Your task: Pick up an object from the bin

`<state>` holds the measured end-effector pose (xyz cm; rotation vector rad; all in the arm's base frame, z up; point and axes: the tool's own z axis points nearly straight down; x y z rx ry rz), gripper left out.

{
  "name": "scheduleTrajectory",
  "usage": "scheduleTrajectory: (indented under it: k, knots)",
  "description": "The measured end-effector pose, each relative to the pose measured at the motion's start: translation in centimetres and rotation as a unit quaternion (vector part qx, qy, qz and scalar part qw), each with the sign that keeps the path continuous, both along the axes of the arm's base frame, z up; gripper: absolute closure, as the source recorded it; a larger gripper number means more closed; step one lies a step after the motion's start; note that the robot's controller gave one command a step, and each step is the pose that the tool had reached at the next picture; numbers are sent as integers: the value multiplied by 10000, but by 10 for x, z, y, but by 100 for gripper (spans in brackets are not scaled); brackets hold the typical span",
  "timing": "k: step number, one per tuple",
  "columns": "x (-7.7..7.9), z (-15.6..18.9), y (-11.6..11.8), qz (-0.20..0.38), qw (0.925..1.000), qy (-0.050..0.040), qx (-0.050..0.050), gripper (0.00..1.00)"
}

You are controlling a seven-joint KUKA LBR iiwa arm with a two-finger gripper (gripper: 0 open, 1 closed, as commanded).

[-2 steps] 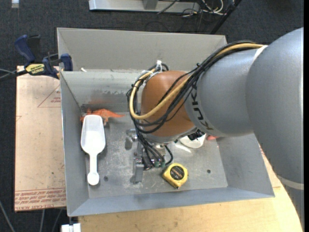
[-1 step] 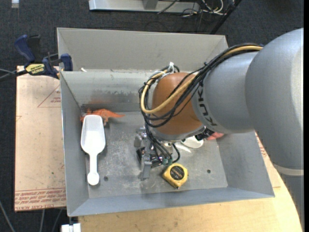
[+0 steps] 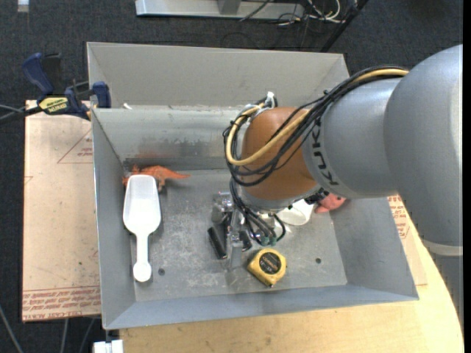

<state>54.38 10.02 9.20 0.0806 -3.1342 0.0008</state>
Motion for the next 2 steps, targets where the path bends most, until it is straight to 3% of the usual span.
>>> scheduleTrajectory:
  k: [1,2]
  knots:
    - [25,-5,-26,495,9988,-39,23,0]
    - [28,-17,-60,963,9953,-69,31,100]
